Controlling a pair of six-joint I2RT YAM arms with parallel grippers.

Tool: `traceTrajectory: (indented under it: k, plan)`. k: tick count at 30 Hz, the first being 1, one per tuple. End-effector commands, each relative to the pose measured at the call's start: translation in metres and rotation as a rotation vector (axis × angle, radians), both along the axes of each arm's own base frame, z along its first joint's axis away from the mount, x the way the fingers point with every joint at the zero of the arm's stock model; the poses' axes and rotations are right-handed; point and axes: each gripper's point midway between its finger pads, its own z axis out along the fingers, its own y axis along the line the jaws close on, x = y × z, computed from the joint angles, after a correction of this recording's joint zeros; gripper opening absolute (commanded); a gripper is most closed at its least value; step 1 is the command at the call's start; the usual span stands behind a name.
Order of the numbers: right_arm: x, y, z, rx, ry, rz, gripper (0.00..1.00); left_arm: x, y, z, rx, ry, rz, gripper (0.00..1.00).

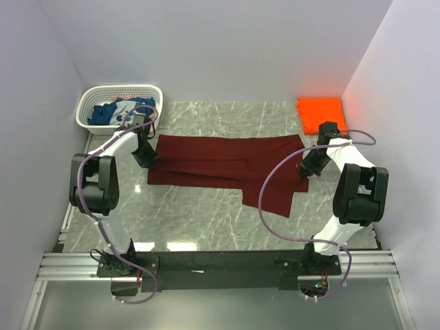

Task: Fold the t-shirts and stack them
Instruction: Fold the tshirt

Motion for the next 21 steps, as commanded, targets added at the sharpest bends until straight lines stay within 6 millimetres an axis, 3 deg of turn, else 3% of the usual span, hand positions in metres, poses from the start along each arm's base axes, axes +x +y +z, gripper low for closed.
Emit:
traceTrajectory:
  k: [1, 6, 16, 21]
  plan:
    - [0.013, -0.013, 0.003, -0.031, -0.051, -0.027, 0.0, 0.022, 0.003, 0.012, 0.013, -0.067, -0.015, 0.01]
    - [0.014, -0.016, -0.001, -0.039, -0.048, -0.037, 0.0, 0.029, 0.005, 0.014, 0.026, -0.079, -0.008, 0.01]
    - [0.014, -0.014, -0.013, -0.029, -0.038, -0.044, 0.03, 0.028, 0.005, -0.007, 0.024, -0.067, -0.008, 0.01]
    - [0.012, -0.014, -0.016, -0.032, -0.034, -0.041, 0.12, 0.031, 0.003, -0.007, 0.019, -0.086, -0.02, 0.12]
